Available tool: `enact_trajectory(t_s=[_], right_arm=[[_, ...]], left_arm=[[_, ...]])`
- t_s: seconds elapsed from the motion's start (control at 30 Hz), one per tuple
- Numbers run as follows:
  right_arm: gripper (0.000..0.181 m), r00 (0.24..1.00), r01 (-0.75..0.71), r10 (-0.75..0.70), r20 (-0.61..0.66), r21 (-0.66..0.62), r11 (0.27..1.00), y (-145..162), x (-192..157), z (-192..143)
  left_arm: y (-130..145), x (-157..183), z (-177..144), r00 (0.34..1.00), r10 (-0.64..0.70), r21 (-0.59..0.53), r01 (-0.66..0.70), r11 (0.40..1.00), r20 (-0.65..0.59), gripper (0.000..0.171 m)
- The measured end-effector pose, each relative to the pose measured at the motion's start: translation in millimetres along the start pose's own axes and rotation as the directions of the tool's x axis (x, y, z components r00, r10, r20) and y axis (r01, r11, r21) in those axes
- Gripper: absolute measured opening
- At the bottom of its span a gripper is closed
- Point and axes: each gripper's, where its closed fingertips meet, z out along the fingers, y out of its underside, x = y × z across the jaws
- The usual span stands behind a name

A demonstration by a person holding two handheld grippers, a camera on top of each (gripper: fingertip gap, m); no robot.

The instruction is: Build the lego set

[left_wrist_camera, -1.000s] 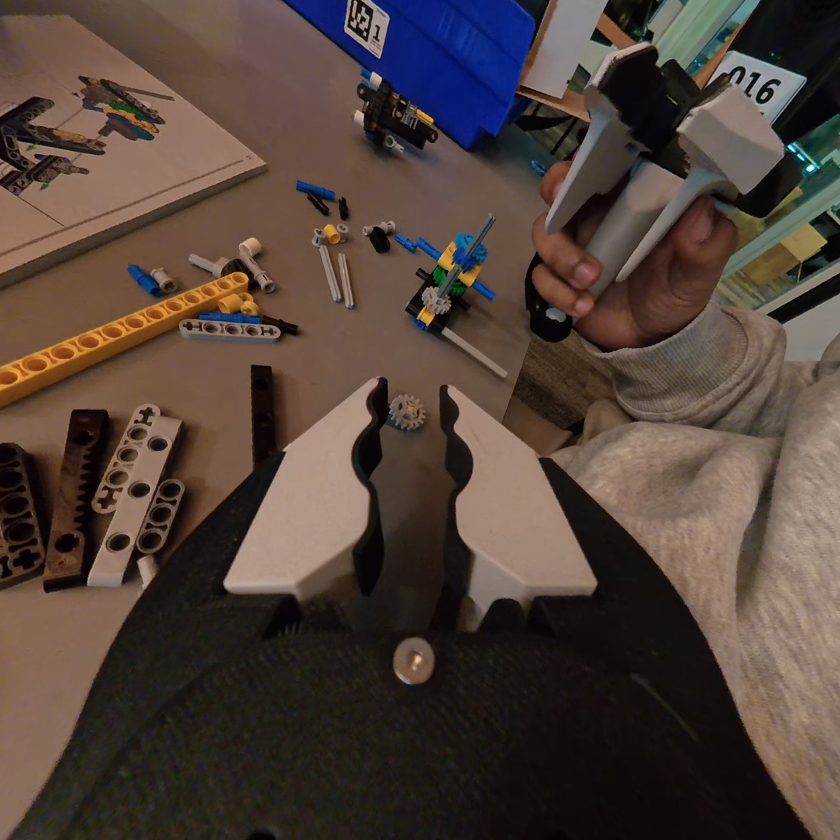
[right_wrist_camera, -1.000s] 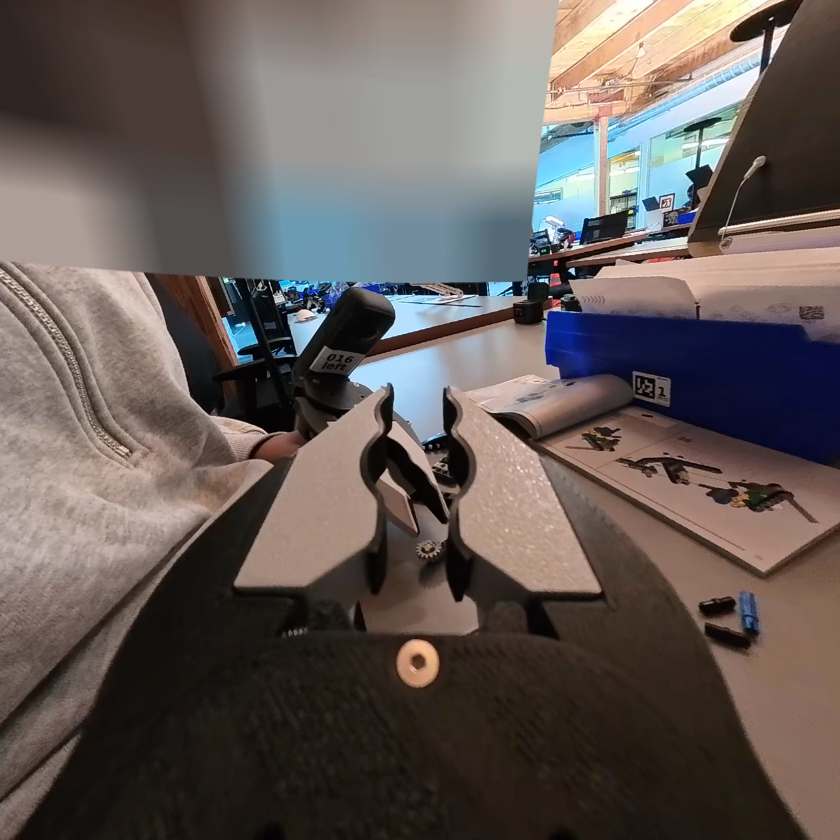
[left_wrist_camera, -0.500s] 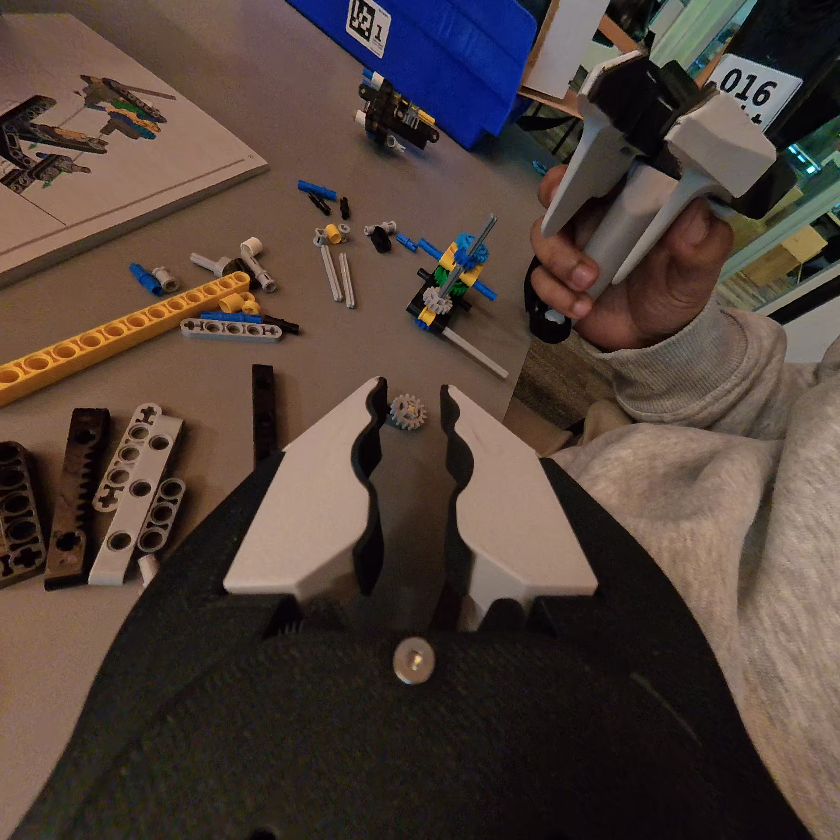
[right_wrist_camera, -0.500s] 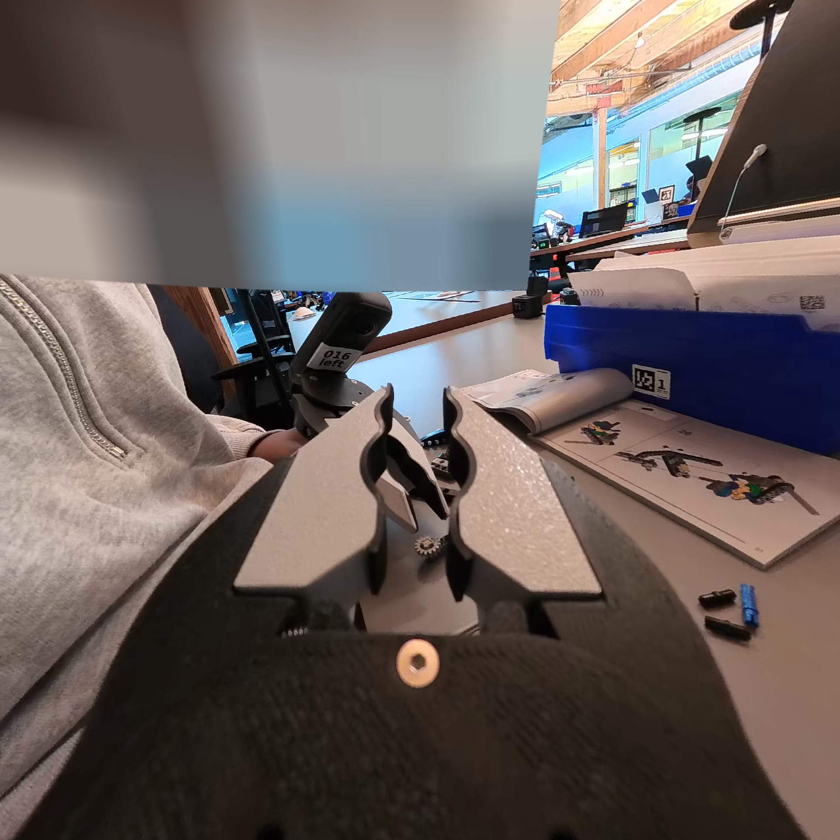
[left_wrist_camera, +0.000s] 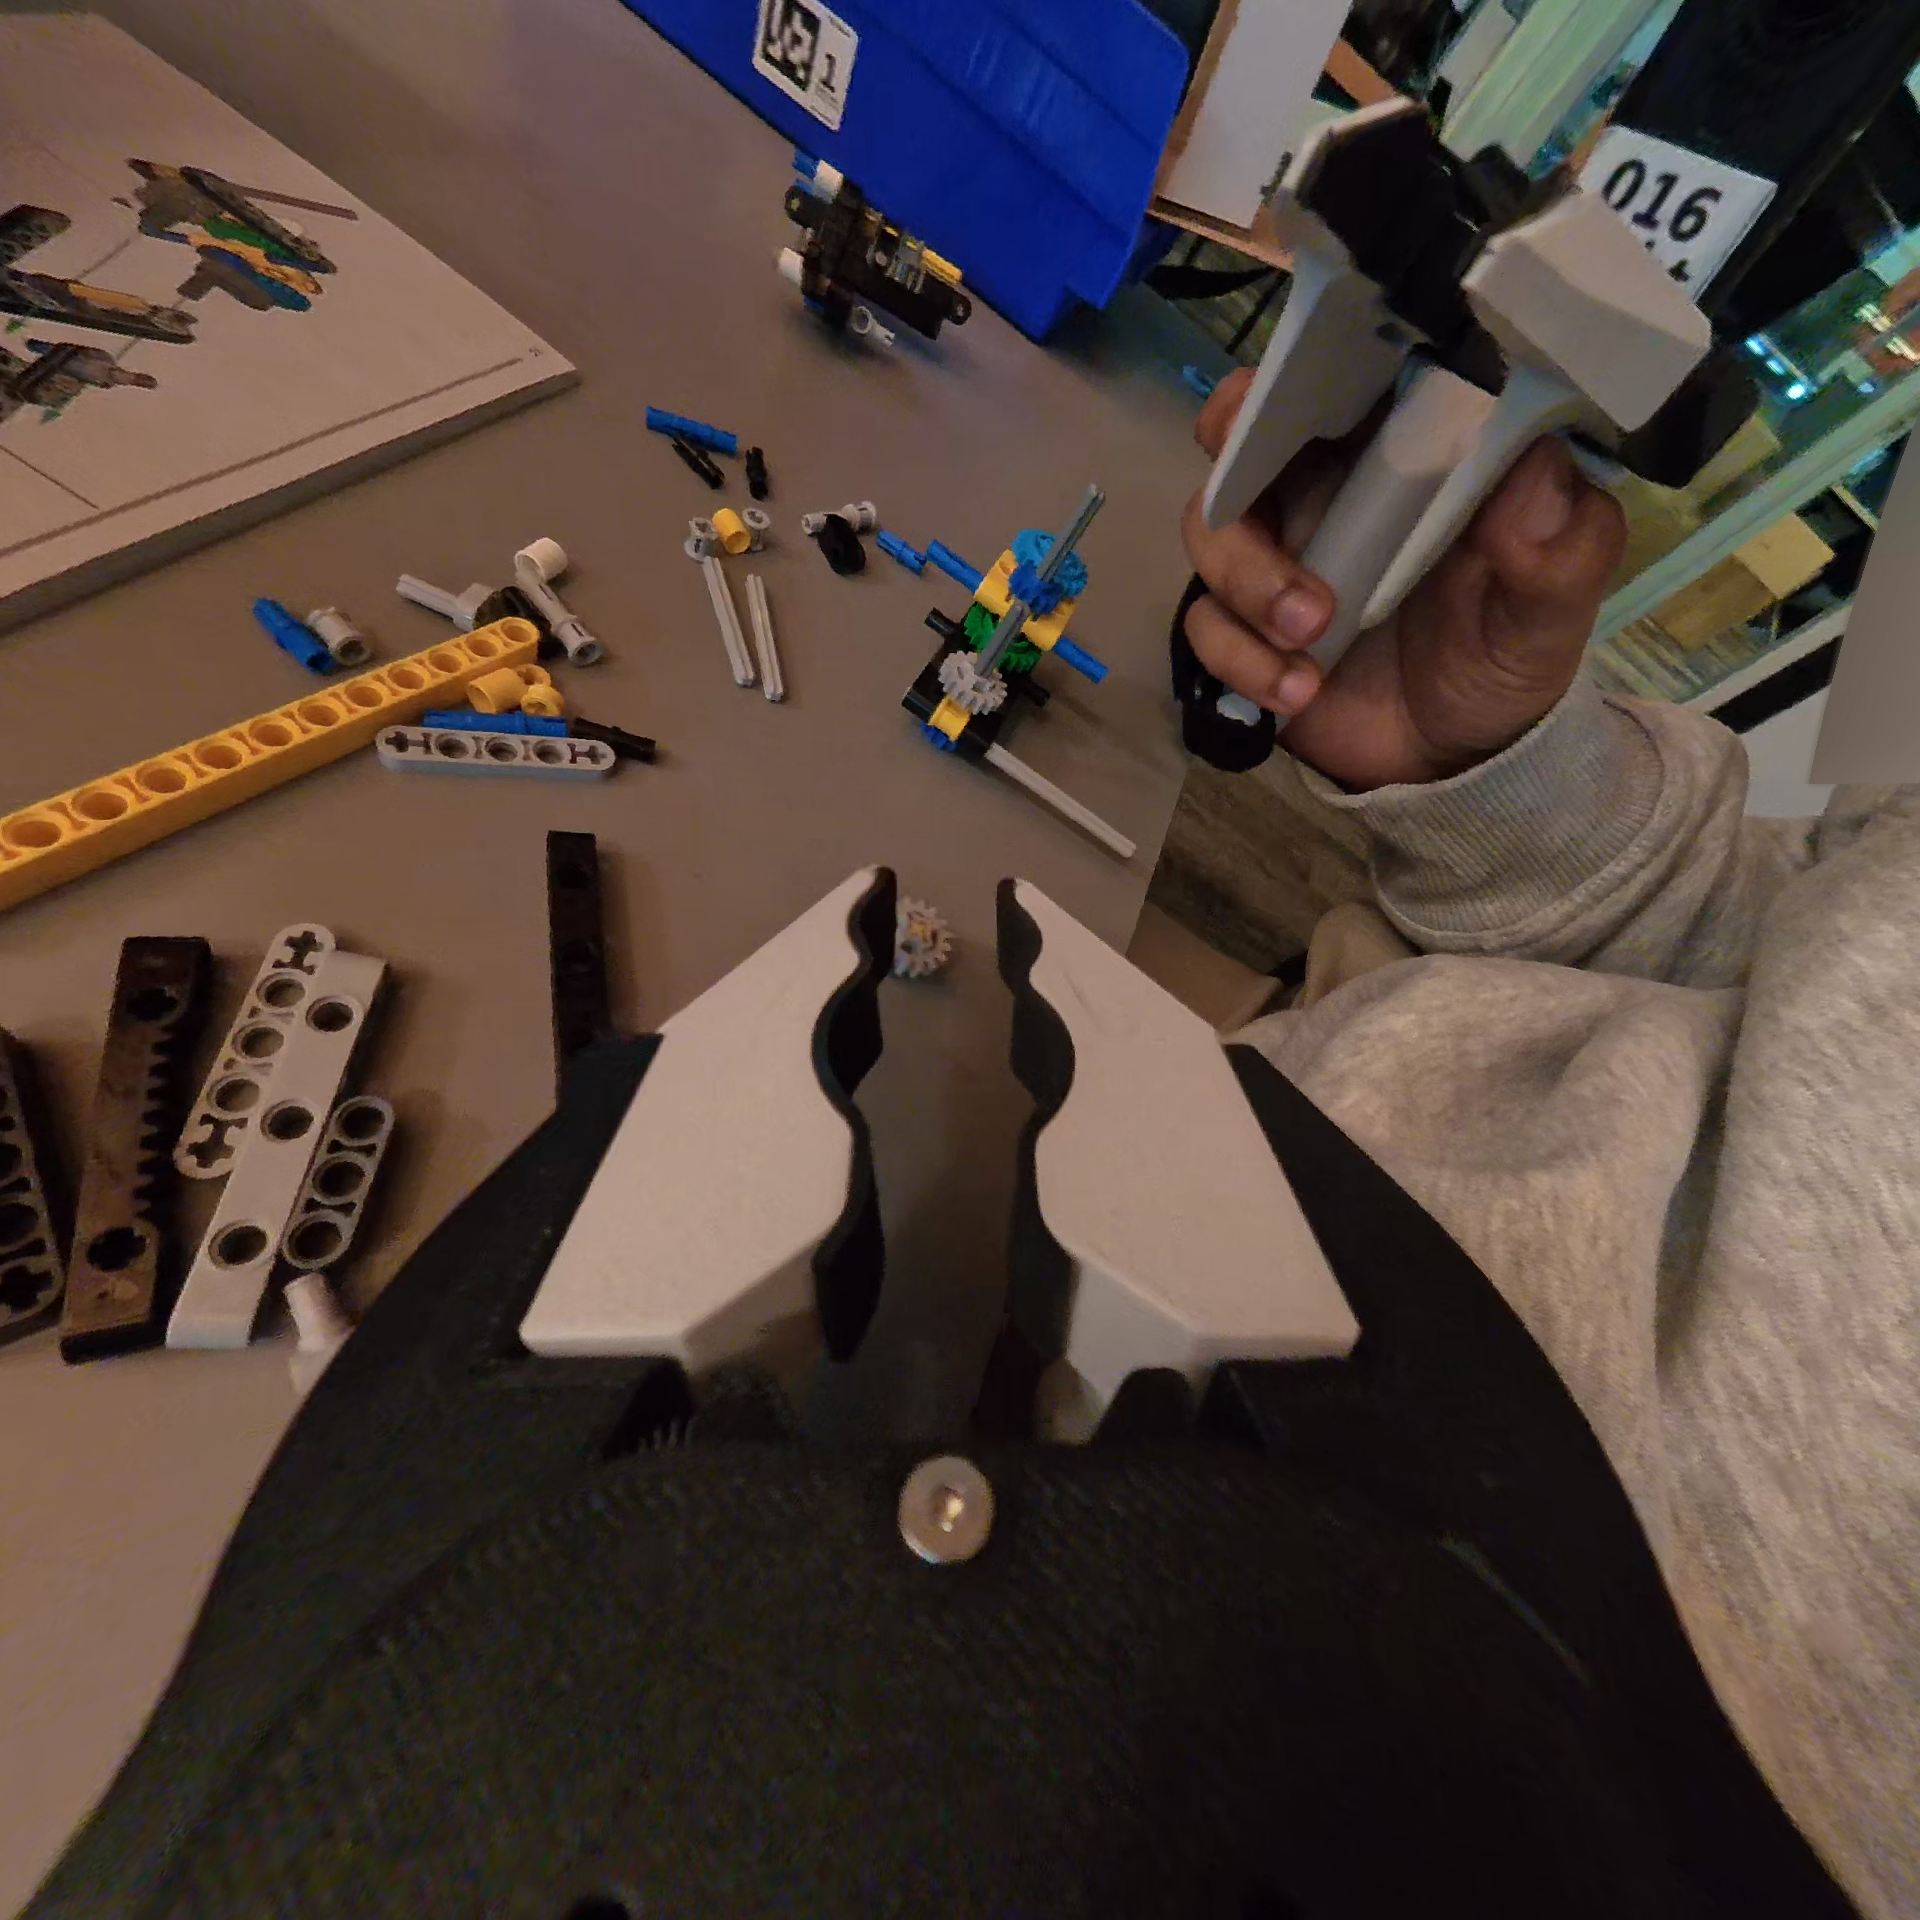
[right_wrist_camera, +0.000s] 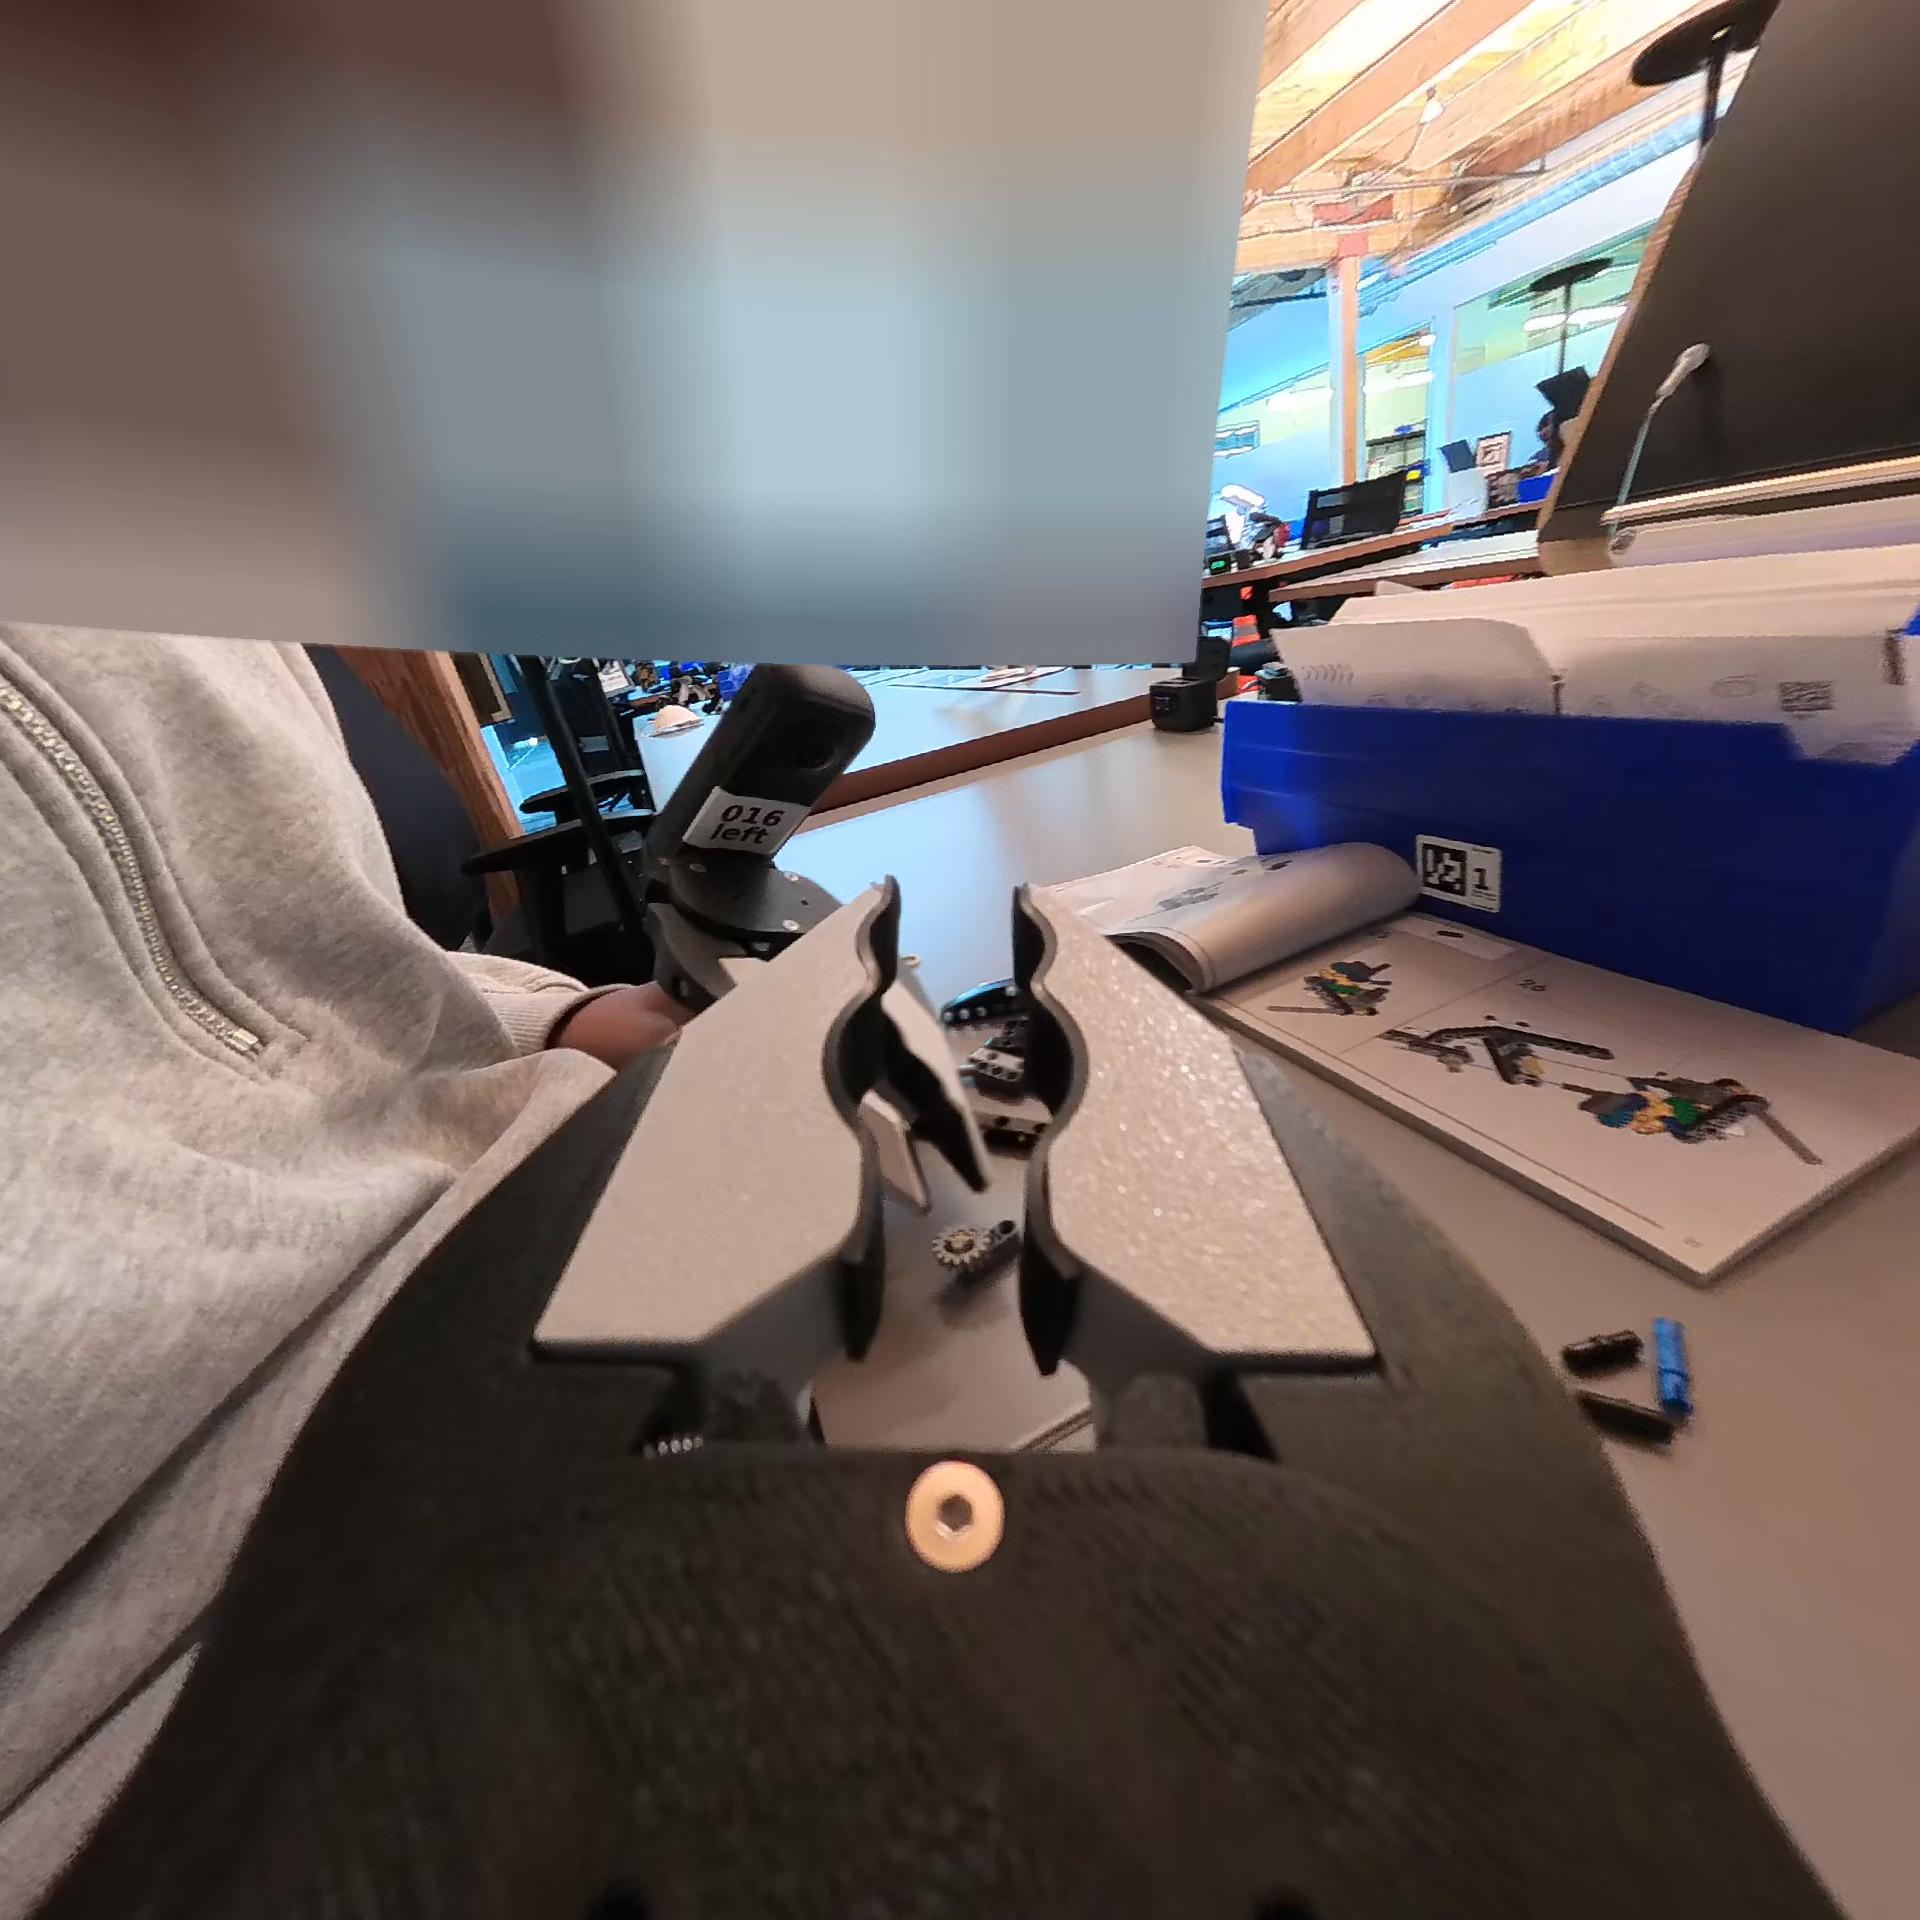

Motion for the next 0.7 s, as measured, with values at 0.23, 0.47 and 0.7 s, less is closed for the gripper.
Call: enact_trajectory(t_s=[0.23,0.47,0.7], right_arm=[[0.02,0.999,0.008,-0.008,-0.037,0.018,1.0,-4.5,8.2,-4.4],[0.02,0.997,0.02,-0.017,-0.071,0.034,0.999,-9.0,14.5,-6.4],[0.02,0.997,0.018,-0.015,-0.069,0.033,0.999,-9.3,15.6,-5.7]], left_arm=[[-0.2,1.5,-3.2,1.0,0.005,0.004,-0.005,1.0,0.004,0.03],[9.1,-8.7,-1.2,0.991,0.086,-0.066,-0.08,0.995,0.102,0.036],[19.9,-14.3,10.1,0.93,0.285,-0.196,-0.243,0.95,0.232,0.025]])
